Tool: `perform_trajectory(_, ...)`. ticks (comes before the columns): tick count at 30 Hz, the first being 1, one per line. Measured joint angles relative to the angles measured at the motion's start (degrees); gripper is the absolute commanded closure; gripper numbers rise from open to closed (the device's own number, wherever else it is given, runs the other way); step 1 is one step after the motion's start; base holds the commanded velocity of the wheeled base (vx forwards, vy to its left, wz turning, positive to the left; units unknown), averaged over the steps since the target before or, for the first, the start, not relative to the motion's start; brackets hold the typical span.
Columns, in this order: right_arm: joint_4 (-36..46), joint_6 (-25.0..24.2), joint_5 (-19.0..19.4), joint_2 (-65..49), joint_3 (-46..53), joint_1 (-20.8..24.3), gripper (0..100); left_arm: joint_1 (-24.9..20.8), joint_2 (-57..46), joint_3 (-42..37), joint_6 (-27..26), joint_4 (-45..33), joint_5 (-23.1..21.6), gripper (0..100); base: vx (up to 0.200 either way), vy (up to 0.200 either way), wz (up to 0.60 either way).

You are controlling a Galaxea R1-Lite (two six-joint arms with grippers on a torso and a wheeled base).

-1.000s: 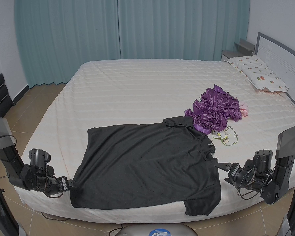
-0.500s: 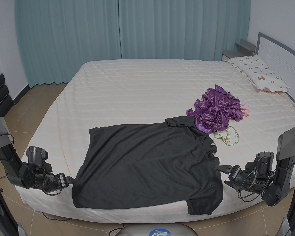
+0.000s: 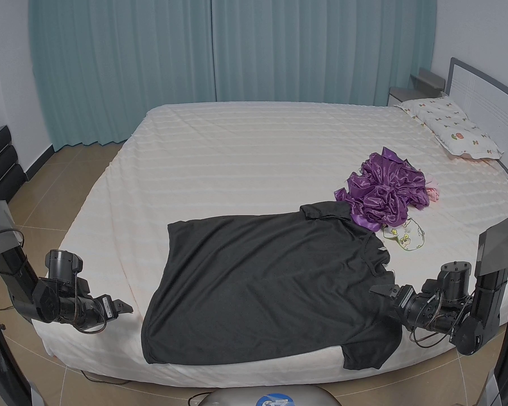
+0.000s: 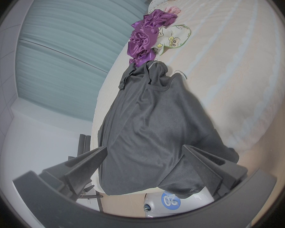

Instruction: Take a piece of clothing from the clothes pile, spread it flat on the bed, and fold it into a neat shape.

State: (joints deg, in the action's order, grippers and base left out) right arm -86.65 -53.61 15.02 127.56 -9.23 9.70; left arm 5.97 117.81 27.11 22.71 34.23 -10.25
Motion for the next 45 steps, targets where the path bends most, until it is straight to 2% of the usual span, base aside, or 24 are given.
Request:
perform_trajectory(3, 0.0, 0.0, 0.0, 0.0, 0.0, 0.1, 0, -0.1, 0.0, 1.1, 3.3, 0.0, -0.3, 0, 0.000, 0.000, 0.00)
perform_trajectory(9, 0.0, 0.0, 0.0, 0.0, 0.1, 0.1, 0, -1.0, 0.0, 2.4, 5.4, 0.0, -1.2, 0, 0.000, 0.000, 0.00)
perform_trajectory(14, 0.0, 0.0, -0.1, 0.0, 0.1, 0.1, 0, -1.4, -0.2, 3.2, 6.5, 0.0, -1.2, 0, 0.200, 0.000, 0.00)
perform_trajectory(18, 0.0, 0.0, -0.1, 0.0, 0.1, 0.0, 0, -2.7, -0.2, 5.0, 10.0, 0.0, -0.9, 0, 0.050, 0.000, 0.00)
perform_trajectory(28, 0.0, -0.1, 0.0, 0.0, 0.7, 0.2, 0, -5.1, 0.1, 9.5, 10.9, -0.2, -0.7, 0, 0.000, 0.000, 0.00)
perform_trajectory(33, 0.0, 0.0, 0.0, 0.0, 0.7, 0.3, 0, -5.8, 1.2, 13.9, 12.9, -0.4, -0.6, 0, 0.000, 0.000, 0.00)
perform_trajectory(38, 0.0, 0.0, 0.0, 0.1, 0.7, 0.4, 0, -7.0, 4.0, 21.6, 15.3, -0.5, -0.3, 0, 0.000, 0.000, 0.00)
perform_trajectory(45, 0.0, 0.1, 0.0, 0.4, 0.8, 1.0, 0, -10.6, 12.4, 35.1, 16.9, -1.0, 3.8, 0, 0.000, 0.000, 0.00)
